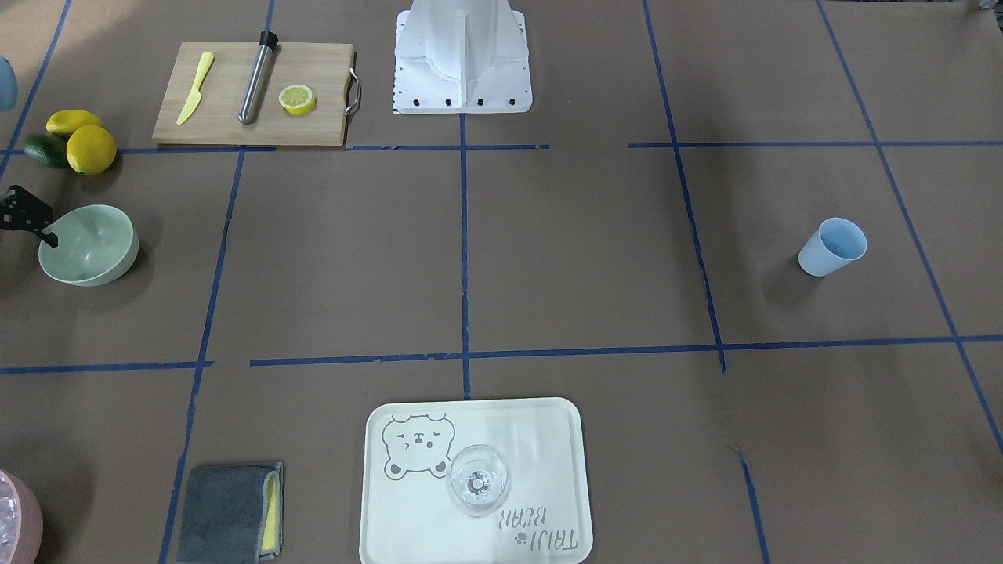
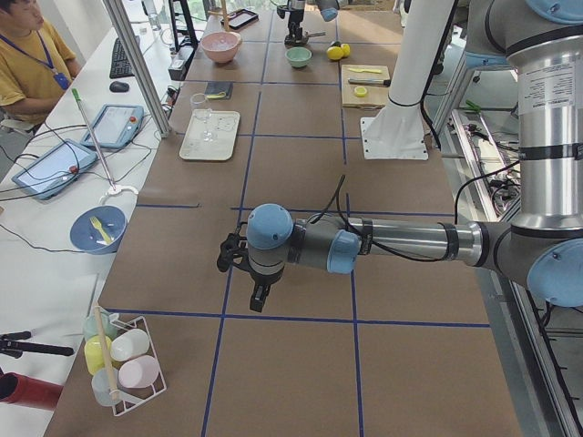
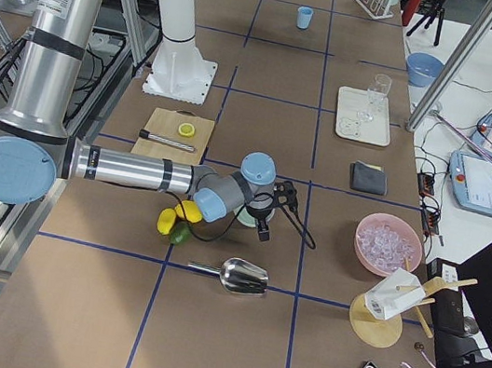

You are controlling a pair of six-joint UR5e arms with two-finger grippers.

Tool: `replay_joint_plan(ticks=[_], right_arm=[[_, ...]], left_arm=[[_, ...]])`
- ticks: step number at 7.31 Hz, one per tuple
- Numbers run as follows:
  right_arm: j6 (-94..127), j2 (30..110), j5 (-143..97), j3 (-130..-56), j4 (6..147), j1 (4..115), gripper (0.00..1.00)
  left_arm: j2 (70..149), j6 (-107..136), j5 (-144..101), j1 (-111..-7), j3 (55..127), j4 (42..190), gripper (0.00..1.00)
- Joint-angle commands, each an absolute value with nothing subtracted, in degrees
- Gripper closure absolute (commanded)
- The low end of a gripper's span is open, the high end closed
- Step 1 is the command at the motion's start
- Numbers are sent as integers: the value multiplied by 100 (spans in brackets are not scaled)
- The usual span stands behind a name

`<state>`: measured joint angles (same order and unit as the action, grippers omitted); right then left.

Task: Pour ice into bowl

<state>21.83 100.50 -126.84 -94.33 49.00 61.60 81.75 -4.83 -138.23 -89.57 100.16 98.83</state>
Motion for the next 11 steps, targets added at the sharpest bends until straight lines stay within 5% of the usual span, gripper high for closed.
replay_joint_plan(ticks=[1, 2, 3, 4, 5, 8, 11], right_arm=[[2188, 10029, -12709, -9317, 4825, 5881, 0], [2180, 9985, -12683, -9273, 4843, 5810, 0], [2171, 9967, -12657, -9281, 4851, 5757, 21], [2136, 9958, -12665, -9299, 4852, 5713, 67], [2127, 9967, -12665, -9308, 4843, 5730, 97], [2224, 9958, -12709, -9552, 4799, 5739, 100], [2381, 9391, -12840, -10718, 6073, 5739, 100]], left_arm=[[8156, -483, -13834, -8956, 10011, 9888, 0], [8156, -483, -13834, -8956, 10011, 9888, 0], [8156, -483, -13834, -8965, 10011, 9888, 0], [8156, -483, -13834, -8965, 9993, 9888, 0], [8156, -483, -13834, -8965, 9993, 9888, 0], [8130, -492, -13834, -8965, 10002, 9896, 0], [8130, -492, -13834, -8956, 9993, 9896, 0]])
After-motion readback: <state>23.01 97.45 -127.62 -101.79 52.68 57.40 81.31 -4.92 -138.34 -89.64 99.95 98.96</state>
